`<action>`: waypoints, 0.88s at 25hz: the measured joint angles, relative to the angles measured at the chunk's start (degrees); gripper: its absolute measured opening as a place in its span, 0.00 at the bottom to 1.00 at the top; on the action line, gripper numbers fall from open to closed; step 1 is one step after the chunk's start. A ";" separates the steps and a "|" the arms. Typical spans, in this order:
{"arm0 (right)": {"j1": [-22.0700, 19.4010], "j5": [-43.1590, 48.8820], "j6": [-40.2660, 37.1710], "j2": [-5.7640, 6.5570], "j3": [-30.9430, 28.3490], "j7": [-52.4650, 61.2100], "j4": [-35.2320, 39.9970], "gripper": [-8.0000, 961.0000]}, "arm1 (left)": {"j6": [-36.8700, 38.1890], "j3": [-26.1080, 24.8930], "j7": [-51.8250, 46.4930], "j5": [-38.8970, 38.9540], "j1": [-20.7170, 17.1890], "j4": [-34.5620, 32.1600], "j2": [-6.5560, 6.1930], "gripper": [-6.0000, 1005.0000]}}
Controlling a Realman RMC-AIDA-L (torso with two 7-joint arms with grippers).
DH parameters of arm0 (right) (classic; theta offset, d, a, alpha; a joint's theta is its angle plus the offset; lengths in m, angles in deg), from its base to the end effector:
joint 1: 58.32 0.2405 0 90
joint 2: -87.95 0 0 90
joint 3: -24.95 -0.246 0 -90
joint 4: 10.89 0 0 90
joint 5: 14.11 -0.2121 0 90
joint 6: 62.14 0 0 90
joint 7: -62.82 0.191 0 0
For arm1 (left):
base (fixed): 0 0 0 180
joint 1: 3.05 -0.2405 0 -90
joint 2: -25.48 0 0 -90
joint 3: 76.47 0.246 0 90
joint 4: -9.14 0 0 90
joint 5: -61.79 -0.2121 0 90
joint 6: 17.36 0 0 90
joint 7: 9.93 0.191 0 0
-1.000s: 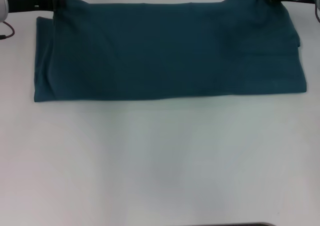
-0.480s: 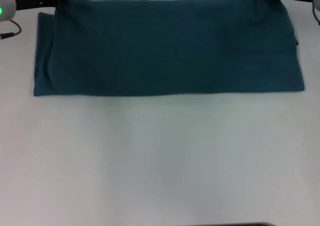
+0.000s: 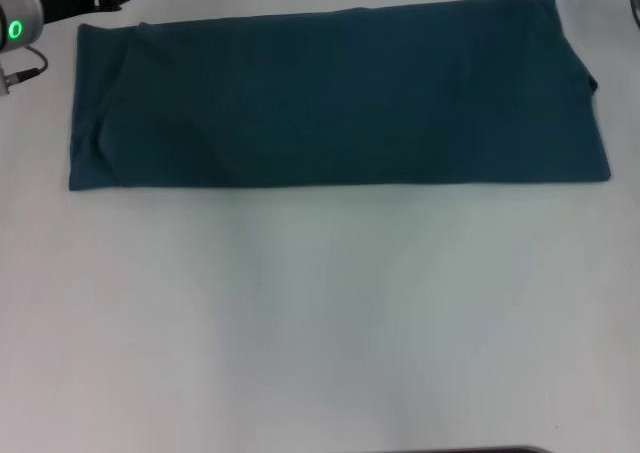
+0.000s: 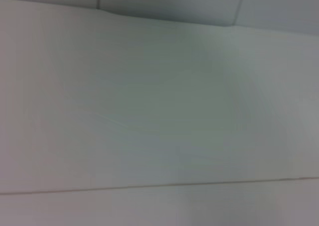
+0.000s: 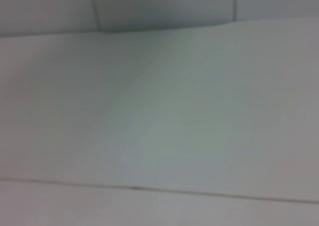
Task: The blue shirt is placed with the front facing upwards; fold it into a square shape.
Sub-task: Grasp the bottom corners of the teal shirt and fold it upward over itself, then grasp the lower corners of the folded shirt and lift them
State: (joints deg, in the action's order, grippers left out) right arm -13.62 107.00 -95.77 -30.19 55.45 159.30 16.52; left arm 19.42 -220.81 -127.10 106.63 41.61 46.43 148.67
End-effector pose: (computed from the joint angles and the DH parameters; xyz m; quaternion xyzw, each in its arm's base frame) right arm 0.2978 0.4919 0.0096 -0.7687 0.4141 0.1414 0.4665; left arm -0.2696 0.4869 -0.0129 -0.7741 -0.4454 -0.1303 0.4305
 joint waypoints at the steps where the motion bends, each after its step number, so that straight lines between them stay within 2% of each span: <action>1: -0.09 -1.10 0.72 -0.04 0.00 -0.87 0.00 0.16 | -0.39 -0.02 -0.17 0.00 -0.11 0.00 0.04 0.23; 2: -0.13 -2.07 1.33 -0.04 0.00 -1.64 -0.01 0.25 | -1.19 -0.14 -0.32 0.00 -0.29 0.00 0.23 0.27; 7: -0.64 -4.08 1.78 -0.18 -0.07 -3.38 0.14 0.37 | -1.68 0.50 -0.63 0.97 -1.51 0.87 0.69 0.48; 10: -2.23 -4.37 -1.00 -0.56 -0.01 -3.50 1.79 0.43 | 0.81 0.64 -0.89 1.45 -2.47 2.43 0.71 0.54; 13: -4.60 -4.75 -6.60 -0.75 -0.01 -3.49 4.00 0.50 | 6.90 0.67 -0.87 1.49 -3.83 5.22 0.69 0.61; 18: -10.14 -6.89 -18.60 -1.22 -0.07 -3.90 9.42 0.71 | 18.93 1.55 0.15 4.67 -7.78 11.40 0.80 0.72; 22: -14.61 -7.90 -27.41 -1.19 -0.05 -4.34 12.90 0.80 | 25.29 3.35 0.41 8.22 -11.10 14.56 0.69 0.88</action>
State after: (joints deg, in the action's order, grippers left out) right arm -28.23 99.10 -123.18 -31.38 55.40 154.96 29.42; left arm 44.71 -217.46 -126.69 114.85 30.51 60.99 149.36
